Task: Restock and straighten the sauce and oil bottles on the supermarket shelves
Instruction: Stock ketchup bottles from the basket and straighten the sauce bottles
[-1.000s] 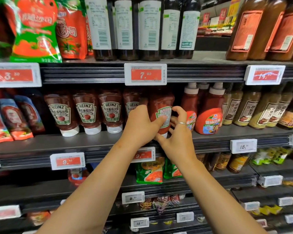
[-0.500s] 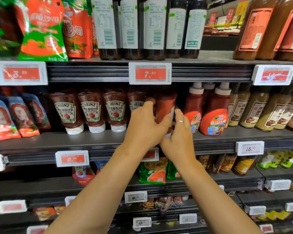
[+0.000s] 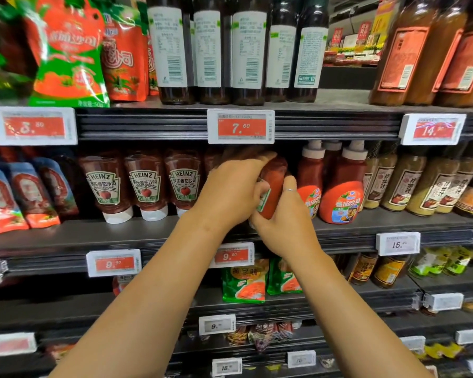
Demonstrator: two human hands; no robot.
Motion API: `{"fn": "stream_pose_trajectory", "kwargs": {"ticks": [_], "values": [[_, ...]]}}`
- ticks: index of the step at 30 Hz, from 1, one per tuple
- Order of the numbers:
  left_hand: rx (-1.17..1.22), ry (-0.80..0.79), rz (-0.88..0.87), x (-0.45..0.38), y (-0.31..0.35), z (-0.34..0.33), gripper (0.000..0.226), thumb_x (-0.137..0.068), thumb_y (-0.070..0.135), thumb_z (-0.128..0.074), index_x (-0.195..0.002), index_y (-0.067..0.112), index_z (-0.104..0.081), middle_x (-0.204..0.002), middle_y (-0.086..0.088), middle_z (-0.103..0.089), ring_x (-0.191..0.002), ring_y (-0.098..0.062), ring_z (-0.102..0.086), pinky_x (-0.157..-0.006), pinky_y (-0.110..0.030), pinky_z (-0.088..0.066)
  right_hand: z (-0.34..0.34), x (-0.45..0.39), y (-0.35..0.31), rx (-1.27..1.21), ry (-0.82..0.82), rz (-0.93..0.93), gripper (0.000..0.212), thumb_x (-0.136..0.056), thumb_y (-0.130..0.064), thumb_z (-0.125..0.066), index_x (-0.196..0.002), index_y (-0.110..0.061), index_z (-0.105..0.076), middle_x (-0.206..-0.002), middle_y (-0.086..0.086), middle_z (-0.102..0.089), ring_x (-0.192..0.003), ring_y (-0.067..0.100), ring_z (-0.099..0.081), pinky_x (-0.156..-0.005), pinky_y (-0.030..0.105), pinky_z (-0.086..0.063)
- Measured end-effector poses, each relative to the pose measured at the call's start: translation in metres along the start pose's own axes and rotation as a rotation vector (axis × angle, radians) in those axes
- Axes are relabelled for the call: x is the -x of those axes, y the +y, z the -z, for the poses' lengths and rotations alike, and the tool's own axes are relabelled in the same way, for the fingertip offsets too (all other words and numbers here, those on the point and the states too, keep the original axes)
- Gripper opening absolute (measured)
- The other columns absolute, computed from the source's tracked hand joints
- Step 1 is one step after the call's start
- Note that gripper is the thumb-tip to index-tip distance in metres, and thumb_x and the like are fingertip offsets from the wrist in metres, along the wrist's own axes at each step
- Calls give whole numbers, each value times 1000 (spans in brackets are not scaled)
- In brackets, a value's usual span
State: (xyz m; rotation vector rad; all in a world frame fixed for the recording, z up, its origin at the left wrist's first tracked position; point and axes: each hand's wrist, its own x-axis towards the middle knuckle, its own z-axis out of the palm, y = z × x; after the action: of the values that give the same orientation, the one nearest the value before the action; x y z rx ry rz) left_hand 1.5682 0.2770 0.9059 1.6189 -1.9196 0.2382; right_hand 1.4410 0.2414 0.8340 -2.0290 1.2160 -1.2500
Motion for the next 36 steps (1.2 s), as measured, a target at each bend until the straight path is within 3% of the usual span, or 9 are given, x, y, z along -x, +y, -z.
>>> {"fn": "stream_pose_trajectory", "kwargs": {"ticks": [3,7,11,15,19,23,27,31,36], "values": [[4,66,11,-3,1,-10,59,-96,38,-63,-151,33,-43,-135,-1,-65,-127,-25,-56,-102,-42,-48,-11,-1,-4,73,149,17,72,-81,-14,-76,-138,-5,-33,-120,7,-50,-107,23,-54,-76,29,-44],[0,160,-17,5,-4,-20,55,-95,45,-61,-147,31,-49,-121,-4,-70,-117,-27,-61,-94,-43,-49,-29,1,-8,39,264,67,94,-88,-8,-71,-160,-8,-11,-122,-8,-30,-101,-5,-31,-84,10,-29],[-55,354,19,28,-19,-18,51,-88,41,-68,-137,27,-58,-110,-8,-64,-107,-35,-53,-85,-42,-37,-34,-4,-7,22,287,66,92,-91,-11,-68,-161,-11,-9,-125,6,-44,-113,15,-44,-96,27,-40],[-116,632,228,59,-56,-13,36,-81,24,-75,-106,7,-56,-95,-13,-47,-94,-34,-47,-80,-40,-31,-39,-12,-8,167,280,19,94,-86,-16,-73,-157,-9,-11,-120,16,-55,-117,33,-47,-101,44,-44],[-177,616,491,81,-83,-11,57,-75,34,-82,-109,6,-45,-118,-23,-45,-113,-42,-42,-92,-55,-39,-45,-19,-12,163,290,-70,99,-84,-10,-71,-160,-7,-8,-122,17,-51,-113,32,-50,-96,32,-40],[-68,551,730,89,-108,-7,99,-69,48,-87,-137,1,-33,-145,-28,-30,-132,-46,-34,-111,-59,-35,-52,-22,-13,103,291,-95,102,-83,-9,-67,-162,-15,-3,-116,10,-43,-100,23,-47,-89,25,-34],[153,508,847,88,-123,-3,138,-58,59,-91,-155,-1,-13,-153,-23,-25,-140,-40,-33,-115,-49,-39,-52,-28,-10,141,231,-164,69,-86,-16,-68,-143,5,-35,-117,18,-53,-108,33,-54,-90,35,-42],[172,489,949,80,-136,2,141,-53,63,-92,-153,-4,-19,-145,-23,-33,-132,-36,-39,-110,-41,-43,-50,-29,-13,73,239,-145,100,-77,-29,-73,-154,-13,-11,-120,13,-57,-112,29,-56,-93,34,-46],[157,447,998,84,-146,5,130,-56,67,-88,-144,-11,-33,-138,-25,-44,-129,-35,-39,-105,-40,-41,-63,-20,-21,52,235,-139,124,-62,-51,-83,-157,-14,-12,-148,18,-39,-129,31,-43,-107,39,-44]]}}
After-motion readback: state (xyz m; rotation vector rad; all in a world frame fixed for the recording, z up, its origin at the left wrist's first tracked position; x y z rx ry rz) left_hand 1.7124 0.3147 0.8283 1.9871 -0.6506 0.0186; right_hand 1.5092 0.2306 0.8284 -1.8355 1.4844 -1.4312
